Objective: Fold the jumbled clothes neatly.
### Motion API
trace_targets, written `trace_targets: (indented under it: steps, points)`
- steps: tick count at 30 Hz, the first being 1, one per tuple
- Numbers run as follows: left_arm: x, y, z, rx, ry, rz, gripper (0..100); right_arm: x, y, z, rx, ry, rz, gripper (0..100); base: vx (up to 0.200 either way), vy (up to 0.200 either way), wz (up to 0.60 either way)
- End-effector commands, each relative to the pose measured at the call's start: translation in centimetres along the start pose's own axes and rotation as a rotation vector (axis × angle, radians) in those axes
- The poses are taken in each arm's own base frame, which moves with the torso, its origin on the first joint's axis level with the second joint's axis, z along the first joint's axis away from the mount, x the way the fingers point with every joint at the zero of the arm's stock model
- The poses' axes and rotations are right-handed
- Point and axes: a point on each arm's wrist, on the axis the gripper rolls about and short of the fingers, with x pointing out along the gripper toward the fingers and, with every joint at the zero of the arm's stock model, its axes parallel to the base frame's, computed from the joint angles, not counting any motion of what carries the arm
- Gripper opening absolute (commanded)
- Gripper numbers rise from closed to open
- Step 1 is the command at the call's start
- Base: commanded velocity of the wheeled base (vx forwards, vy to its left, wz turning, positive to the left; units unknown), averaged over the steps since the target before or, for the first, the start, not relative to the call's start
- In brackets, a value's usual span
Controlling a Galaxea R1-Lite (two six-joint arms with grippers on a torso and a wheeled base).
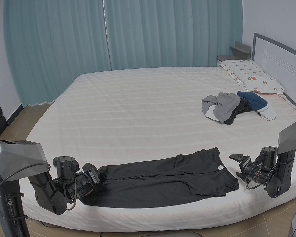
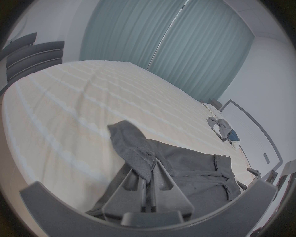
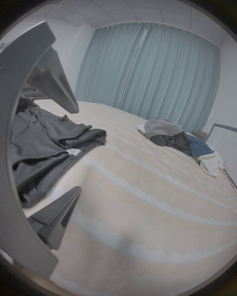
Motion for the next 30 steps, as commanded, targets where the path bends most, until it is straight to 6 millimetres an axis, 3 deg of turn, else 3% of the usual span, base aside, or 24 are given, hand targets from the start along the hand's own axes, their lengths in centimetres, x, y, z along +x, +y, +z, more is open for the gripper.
trace_targets:
  steps: [1, 8, 14, 30]
  points:
    - [-0.5, -1.5, -0.3, 0.022, -0.011, -0.010, 0, 0.0, 0.0, 0.0, -0.001, 0.000, 0.003, 100, 0.000, -0.200, 0.00]
    - [-1.2, -2.9, 0.6, 0.036, -0.043, -0.015, 0, 0.0, 0.0, 0.0, -0.001, 0.000, 0.001, 100, 0.000, -0.200, 0.00]
    - [-2.0, -5.7, 1.5, 0.067, -0.002, -0.013, 0, 0.0, 0.0, 0.0, -0.002, 0.000, 0.001, 100, 0.000, -0.200, 0.00]
    - [-0.6, -11.2, 1.5, 0.068, 0.119, -0.031, 0, 0.0, 0.0, -0.1, -0.010, 0.003, -0.001, 100, 0.000, -0.200, 0.00]
